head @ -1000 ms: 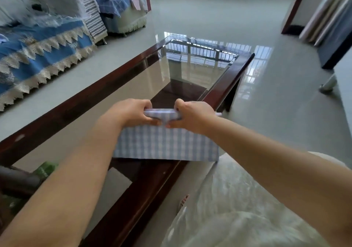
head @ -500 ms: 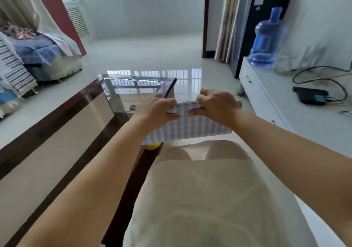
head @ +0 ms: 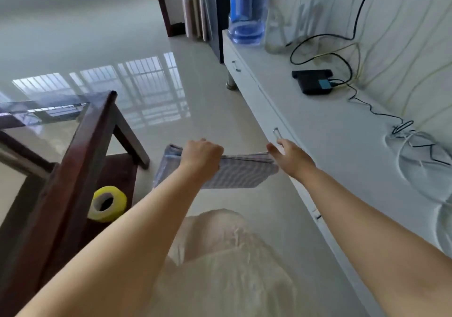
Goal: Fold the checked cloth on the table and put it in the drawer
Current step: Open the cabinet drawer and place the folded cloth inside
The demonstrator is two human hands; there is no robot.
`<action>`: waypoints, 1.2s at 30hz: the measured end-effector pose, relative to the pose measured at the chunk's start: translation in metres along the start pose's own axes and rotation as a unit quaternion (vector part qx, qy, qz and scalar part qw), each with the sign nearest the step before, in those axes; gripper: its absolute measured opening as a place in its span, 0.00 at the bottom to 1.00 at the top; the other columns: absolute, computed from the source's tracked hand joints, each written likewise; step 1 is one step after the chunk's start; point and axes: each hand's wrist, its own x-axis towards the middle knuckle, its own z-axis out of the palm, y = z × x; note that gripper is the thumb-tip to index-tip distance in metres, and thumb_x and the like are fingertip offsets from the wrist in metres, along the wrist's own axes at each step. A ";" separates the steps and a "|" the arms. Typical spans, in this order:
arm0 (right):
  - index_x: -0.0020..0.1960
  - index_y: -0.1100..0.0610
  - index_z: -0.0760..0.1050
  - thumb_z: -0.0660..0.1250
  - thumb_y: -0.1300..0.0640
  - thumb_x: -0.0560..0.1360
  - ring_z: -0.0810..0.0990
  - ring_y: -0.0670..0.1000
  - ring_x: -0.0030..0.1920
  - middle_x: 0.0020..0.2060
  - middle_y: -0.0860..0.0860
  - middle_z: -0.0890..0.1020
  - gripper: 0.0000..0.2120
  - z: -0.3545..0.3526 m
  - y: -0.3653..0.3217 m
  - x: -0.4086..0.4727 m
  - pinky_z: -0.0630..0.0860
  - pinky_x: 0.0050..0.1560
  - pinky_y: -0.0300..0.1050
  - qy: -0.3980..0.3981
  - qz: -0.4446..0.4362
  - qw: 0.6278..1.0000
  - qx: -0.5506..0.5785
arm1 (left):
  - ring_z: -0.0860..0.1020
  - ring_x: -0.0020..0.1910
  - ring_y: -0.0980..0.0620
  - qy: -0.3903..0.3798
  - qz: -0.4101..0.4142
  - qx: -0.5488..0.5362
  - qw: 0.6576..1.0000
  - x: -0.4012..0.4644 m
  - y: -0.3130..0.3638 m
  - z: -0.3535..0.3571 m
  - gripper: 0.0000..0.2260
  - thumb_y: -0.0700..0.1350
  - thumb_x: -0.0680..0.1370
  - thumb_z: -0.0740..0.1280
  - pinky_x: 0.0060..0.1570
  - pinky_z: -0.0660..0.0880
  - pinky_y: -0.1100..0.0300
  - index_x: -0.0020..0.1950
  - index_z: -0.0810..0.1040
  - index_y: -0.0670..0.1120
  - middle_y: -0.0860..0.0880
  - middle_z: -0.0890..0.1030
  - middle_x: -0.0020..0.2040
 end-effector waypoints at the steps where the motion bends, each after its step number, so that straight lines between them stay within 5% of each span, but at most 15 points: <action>1: 0.70 0.56 0.65 0.54 0.32 0.74 0.70 0.55 0.68 0.69 0.54 0.70 0.36 0.002 0.017 0.011 0.67 0.64 0.51 -0.005 0.033 0.999 -0.003 | 0.76 0.54 0.45 0.002 0.003 0.009 1.000 0.008 0.002 0.009 0.07 0.44 0.75 0.65 0.43 0.64 0.56 0.52 0.77 0.48 0.47 0.81 0.50; 4: 0.69 0.58 0.65 0.62 0.41 0.76 0.70 0.57 0.66 0.68 0.55 0.70 0.29 0.016 0.042 0.041 0.68 0.61 0.50 -0.017 0.069 0.997 -0.019 | 0.75 0.54 0.47 0.008 -0.012 0.013 1.000 0.023 0.001 0.033 0.08 0.41 0.75 0.66 0.43 0.63 0.56 0.53 0.77 0.48 0.49 0.81 0.51; 11: 0.75 0.62 0.52 0.63 0.48 0.76 0.56 0.58 0.75 0.75 0.59 0.56 0.35 0.056 0.033 0.091 0.58 0.72 0.53 -0.049 0.103 0.990 -0.084 | 0.74 0.51 0.46 0.024 -0.032 -0.015 0.999 0.026 -0.018 0.061 0.04 0.44 0.75 0.66 0.41 0.60 0.57 0.49 0.76 0.48 0.50 0.81 0.46; 14: 0.72 0.63 0.58 0.62 0.51 0.75 0.67 0.62 0.69 0.69 0.62 0.67 0.31 0.056 0.016 0.112 0.66 0.65 0.51 -0.024 0.165 0.980 -0.105 | 0.74 0.50 0.46 0.026 -0.044 -0.018 0.999 0.020 -0.031 0.065 0.04 0.44 0.75 0.66 0.41 0.59 0.57 0.49 0.76 0.47 0.50 0.81 0.46; 17: 0.70 0.60 0.65 0.59 0.55 0.73 0.73 0.63 0.63 0.64 0.62 0.74 0.26 0.052 -0.004 0.123 0.70 0.62 0.50 -0.018 0.226 0.972 -0.064 | 0.75 0.50 0.46 0.011 -0.065 -0.010 0.998 0.016 -0.043 0.068 0.04 0.45 0.76 0.65 0.41 0.60 0.57 0.50 0.76 0.48 0.50 0.81 0.46; 24: 0.75 0.57 0.56 0.57 0.54 0.75 0.69 0.63 0.67 0.71 0.60 0.67 0.30 0.085 -0.052 0.107 0.67 0.64 0.49 -0.071 0.196 0.976 0.067 | 0.76 0.50 0.45 -0.027 -0.150 -0.030 0.988 0.013 -0.072 0.060 0.03 0.47 0.76 0.65 0.45 0.60 0.55 0.46 0.76 0.49 0.48 0.80 0.44; 30: 0.75 0.59 0.58 0.57 0.48 0.77 0.65 0.61 0.70 0.72 0.60 0.65 0.29 0.117 -0.107 0.098 0.62 0.69 0.51 -0.091 0.227 0.957 0.159 | 0.74 0.44 0.44 -0.046 -0.250 -0.044 0.966 0.007 -0.112 0.055 0.07 0.51 0.74 0.65 0.48 0.62 0.54 0.41 0.73 0.49 0.47 0.77 0.41; 36: 0.74 0.62 0.57 0.57 0.53 0.76 0.68 0.60 0.68 0.70 0.59 0.68 0.29 0.127 -0.120 0.092 0.65 0.67 0.50 -0.070 0.258 0.950 0.163 | 0.74 0.46 0.43 -0.067 -0.308 -0.072 0.946 0.002 -0.133 0.054 0.10 0.55 0.75 0.67 0.48 0.61 0.54 0.44 0.75 0.49 0.47 0.76 0.41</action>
